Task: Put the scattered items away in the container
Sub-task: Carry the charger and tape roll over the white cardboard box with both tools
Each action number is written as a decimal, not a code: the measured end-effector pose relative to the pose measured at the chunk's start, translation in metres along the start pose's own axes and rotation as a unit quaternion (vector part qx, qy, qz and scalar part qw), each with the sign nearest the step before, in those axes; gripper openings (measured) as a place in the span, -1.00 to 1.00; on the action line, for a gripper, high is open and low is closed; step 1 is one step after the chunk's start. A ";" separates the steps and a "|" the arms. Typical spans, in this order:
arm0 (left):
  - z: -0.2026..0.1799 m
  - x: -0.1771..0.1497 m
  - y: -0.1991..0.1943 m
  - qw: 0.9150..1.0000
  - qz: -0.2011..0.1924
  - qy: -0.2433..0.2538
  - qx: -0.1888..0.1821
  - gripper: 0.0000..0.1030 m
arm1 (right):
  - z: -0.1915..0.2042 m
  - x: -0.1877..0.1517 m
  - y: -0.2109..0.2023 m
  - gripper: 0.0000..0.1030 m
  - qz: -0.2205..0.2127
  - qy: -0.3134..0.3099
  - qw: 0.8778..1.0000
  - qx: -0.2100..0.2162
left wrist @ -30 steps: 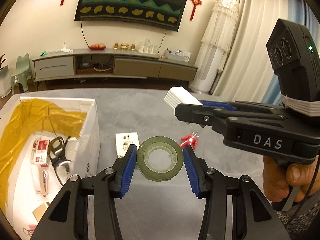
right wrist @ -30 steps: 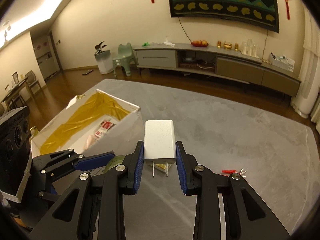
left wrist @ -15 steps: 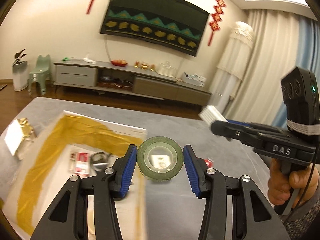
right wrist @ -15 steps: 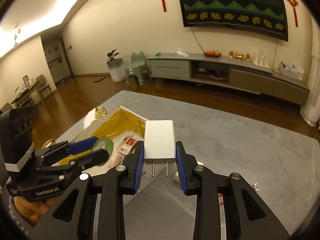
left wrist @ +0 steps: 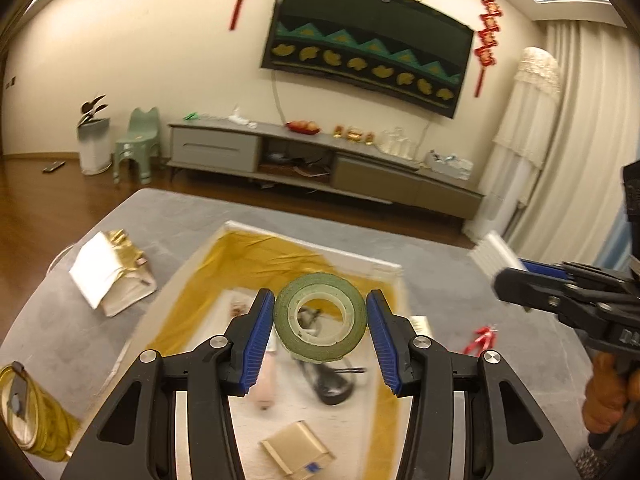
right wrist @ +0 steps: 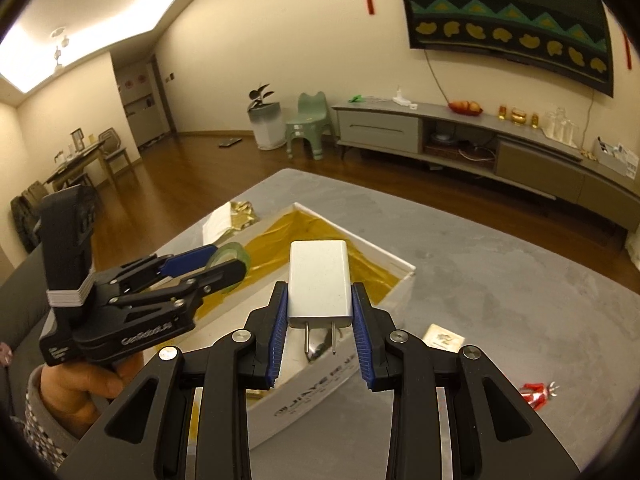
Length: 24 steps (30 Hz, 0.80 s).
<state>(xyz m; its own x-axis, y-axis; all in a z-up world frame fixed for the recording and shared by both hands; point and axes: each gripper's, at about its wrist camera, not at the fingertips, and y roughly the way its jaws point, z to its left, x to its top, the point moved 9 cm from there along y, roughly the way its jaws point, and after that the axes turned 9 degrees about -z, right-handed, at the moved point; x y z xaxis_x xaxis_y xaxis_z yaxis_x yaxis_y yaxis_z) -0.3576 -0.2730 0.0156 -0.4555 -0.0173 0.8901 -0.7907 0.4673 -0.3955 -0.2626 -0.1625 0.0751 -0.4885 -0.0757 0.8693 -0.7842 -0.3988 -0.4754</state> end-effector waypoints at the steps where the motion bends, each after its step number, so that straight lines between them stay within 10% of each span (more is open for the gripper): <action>1: 0.005 -0.001 0.001 1.000 0.004 -0.002 0.005 -0.05 | 0.005 -0.001 0.003 -0.37 0.002 -0.002 1.000 0.005; 24: 0.055 -0.012 0.004 0.996 0.031 0.024 0.074 -0.05 | 0.044 -0.027 0.075 -0.37 0.063 -0.003 0.996 0.066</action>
<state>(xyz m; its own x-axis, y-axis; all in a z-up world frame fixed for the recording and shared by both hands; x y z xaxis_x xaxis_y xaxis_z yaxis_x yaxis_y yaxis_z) -0.3778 -0.3193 -0.0092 -0.4872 0.0513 0.8718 -0.8155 0.3303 -0.4752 -0.2913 -0.2305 0.0223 -0.5778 -0.1373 0.8046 -0.6592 -0.5027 -0.5592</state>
